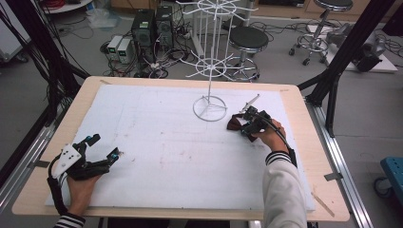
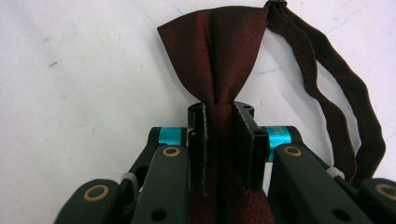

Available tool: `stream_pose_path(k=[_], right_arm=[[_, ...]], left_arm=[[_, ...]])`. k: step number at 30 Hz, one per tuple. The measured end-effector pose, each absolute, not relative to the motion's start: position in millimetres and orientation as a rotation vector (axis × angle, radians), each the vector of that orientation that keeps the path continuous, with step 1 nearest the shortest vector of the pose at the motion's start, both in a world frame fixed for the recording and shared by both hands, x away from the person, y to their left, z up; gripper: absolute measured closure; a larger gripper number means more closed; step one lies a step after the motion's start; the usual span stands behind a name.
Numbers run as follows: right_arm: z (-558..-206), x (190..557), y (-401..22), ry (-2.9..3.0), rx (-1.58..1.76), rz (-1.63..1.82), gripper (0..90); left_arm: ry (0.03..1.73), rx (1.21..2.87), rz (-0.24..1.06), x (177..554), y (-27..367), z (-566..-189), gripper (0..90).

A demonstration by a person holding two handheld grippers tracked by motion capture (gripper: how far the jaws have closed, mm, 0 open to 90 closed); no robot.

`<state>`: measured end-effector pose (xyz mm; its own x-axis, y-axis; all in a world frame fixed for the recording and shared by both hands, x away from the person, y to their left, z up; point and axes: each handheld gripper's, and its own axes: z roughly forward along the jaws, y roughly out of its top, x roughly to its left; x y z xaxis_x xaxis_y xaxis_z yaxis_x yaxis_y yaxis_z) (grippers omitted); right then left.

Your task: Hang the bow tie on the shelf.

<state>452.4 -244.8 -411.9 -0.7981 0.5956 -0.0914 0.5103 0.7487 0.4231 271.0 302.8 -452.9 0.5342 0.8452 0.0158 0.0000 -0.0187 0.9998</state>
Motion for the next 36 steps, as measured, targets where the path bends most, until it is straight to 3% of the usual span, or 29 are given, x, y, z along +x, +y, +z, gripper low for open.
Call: stream_pose_path(k=[36], right_arm=[[-355,427,-264,2.470,0.965,1.130,77.1]], left_arm=[[0.776,1.446,0.799,271,303,-453,11.9]])
